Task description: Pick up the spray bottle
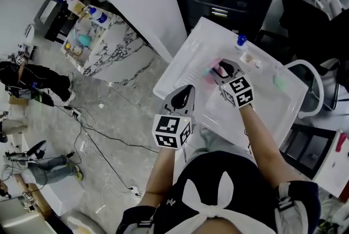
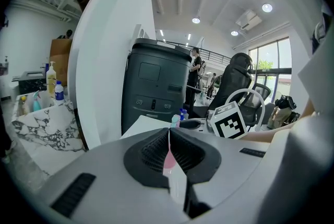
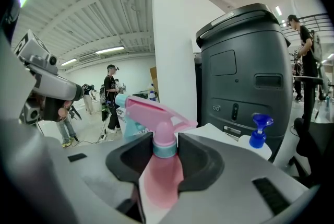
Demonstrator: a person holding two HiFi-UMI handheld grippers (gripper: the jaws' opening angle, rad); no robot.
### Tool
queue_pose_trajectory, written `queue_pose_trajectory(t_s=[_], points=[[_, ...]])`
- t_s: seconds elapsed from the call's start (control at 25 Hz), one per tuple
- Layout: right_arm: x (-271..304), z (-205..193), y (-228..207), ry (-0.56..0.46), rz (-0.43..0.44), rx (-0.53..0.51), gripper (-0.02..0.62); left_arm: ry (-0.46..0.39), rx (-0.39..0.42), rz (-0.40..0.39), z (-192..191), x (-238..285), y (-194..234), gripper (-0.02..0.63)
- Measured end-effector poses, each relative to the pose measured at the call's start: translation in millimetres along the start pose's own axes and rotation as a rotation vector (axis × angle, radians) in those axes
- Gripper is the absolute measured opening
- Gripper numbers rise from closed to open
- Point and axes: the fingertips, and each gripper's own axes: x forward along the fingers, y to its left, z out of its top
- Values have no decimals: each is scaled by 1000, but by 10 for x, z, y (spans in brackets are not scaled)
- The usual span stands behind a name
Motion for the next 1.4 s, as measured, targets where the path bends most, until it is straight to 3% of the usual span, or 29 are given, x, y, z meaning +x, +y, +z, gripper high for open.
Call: queue_pose_trajectory(t_s=[1.4], points=[[-667,647,392,-163,42,-31,149,-27,42,35,88,-259,-76,32]])
